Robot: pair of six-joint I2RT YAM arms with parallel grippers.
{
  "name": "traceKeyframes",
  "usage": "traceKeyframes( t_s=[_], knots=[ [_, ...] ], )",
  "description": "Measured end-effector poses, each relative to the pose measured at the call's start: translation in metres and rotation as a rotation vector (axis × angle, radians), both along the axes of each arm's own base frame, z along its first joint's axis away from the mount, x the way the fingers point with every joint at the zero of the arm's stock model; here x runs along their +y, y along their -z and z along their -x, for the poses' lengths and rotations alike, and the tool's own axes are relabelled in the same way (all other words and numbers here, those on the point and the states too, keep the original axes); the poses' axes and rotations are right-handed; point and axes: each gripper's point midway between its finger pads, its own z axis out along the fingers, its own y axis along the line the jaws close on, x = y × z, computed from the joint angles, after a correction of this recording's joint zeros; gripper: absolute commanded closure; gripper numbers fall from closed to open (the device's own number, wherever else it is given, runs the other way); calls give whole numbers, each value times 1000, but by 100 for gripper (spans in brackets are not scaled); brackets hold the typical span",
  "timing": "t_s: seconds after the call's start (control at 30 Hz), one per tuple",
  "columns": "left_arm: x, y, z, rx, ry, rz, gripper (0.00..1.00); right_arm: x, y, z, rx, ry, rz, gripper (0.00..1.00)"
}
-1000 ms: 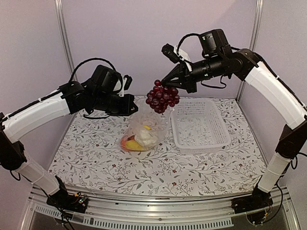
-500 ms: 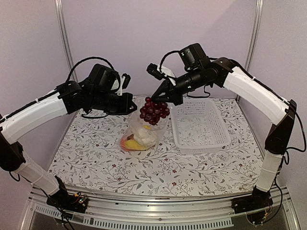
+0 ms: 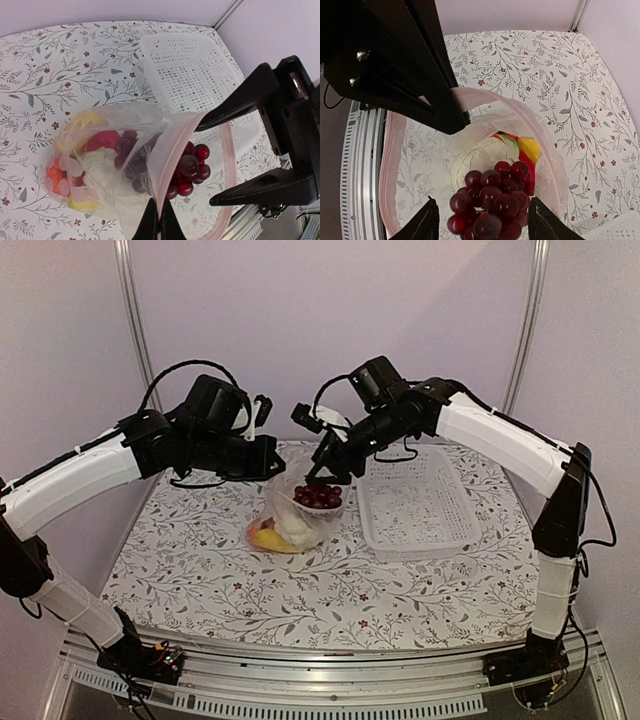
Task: Place the food in the zip-top bag and seal the zipper
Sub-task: Place the fake fruit in the zipper food storage bag, then adjust the zipper food storage bag at the center of the board.
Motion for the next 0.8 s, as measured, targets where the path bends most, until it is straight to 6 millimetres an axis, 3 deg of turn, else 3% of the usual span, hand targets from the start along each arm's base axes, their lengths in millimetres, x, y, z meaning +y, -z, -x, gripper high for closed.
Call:
traceKeyframes(
  t_s=[0.17,0.3,0.4,0.5,0.67,0.8],
  knots=[
    [3,1,-2,-7,5,-16,100,-18,-16,9,-38,-15,-15,33],
    [6,4,0,-21,35,-56,100,-57,-42,4,-87,-6,-56,32],
    [10,2,4,-41,71,-85,100,-84,-51,-5,-130,0,-77,33],
    [13,-3,10,-65,108,-104,99,-104,-24,-1,-137,-34,-42,39],
    [16,-7,14,-89,144,-127,99,-106,31,20,-96,-155,20,41],
    [16,-6,16,-93,165,-134,99,-103,40,23,-125,-203,14,42]
  ],
)
